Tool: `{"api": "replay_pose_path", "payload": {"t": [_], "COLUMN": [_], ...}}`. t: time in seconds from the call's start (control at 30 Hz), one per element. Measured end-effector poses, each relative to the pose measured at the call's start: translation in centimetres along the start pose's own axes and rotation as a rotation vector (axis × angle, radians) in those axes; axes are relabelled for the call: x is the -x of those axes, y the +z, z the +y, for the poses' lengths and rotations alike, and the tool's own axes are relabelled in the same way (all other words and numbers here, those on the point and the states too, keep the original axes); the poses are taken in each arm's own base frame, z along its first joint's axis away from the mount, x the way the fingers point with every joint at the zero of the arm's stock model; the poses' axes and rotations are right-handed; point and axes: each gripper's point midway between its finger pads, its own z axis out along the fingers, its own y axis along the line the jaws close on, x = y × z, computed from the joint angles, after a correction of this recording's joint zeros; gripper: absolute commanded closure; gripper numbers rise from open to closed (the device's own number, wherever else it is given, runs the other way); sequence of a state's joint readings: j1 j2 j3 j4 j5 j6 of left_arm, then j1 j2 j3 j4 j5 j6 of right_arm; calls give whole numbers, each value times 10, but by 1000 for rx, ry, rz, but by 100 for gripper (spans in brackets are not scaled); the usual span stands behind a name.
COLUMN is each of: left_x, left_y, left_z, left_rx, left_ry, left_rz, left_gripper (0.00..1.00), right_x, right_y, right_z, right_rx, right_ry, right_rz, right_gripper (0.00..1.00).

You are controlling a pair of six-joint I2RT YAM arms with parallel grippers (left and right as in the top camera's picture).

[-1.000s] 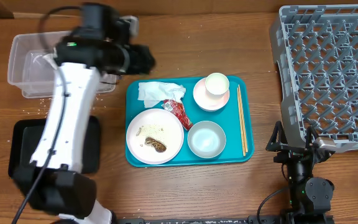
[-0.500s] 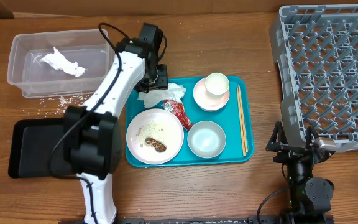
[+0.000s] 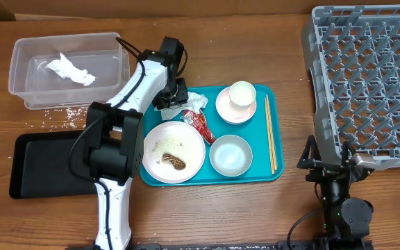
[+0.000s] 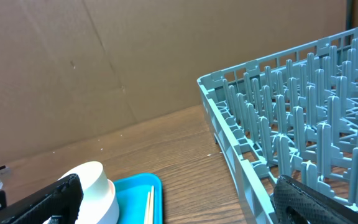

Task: Sort waste into correct bins and load items into the dishwasher
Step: 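Return the left gripper to the tray and grasp remaining napkin, then drop the remaining napkin into the clear bin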

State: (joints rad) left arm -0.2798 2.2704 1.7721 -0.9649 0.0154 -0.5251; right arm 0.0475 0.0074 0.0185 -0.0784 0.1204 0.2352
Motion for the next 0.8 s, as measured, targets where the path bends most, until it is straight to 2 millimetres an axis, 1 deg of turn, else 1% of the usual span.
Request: {"api": "replay_pose_path", "payload": {"t": [0.03, 0.1, 0.3, 0.37, 0.43, 0.5, 0.53, 0.6, 0.67, 0.77, 0.8], "left_x": [0, 1, -1, -1, 6, 16, 24, 39, 51, 64, 65], "left_y": [1, 1, -3, -8, -22, -45, -61, -101, -146, -211, -223], "left_z": [1, 5, 6, 6, 5, 3, 2, 1, 4, 16, 21], "left_rx": [9, 15, 20, 21, 7, -17, -38, -84, -133, -194, -201], "left_ry": [-1, -9, -9, -11, -17, -24, -29, -42, -59, -89, -98], "left_rz": [0, 1, 17, 25, 4, -37, -75, -163, -262, -407, -436], "left_gripper": [96, 96, 96, 96, 96, 96, 96, 96, 96, 96, 96], "right_x": [0, 0, 0, 0, 0, 0, 0, 0, 0, 0, 0], "right_y": [0, 0, 0, 0, 0, 0, 0, 0, 0, 0, 0], "right_z": [0, 0, 0, 0, 0, 0, 0, 0, 0, 0, 0], "right_rx": [0, 0, 0, 0, 0, 0, 0, 0, 0, 0, 0], "right_ry": [-1, 0, 0, 0, 0, 0, -1, -1, -1, 0, 0], "right_rz": [-1, 0, 0, 0, 0, 0, 0, 0, 0, 0, 0], "right_gripper": [0, 0, 0, 0, 0, 0, 0, 0, 0, 0, 0]}}
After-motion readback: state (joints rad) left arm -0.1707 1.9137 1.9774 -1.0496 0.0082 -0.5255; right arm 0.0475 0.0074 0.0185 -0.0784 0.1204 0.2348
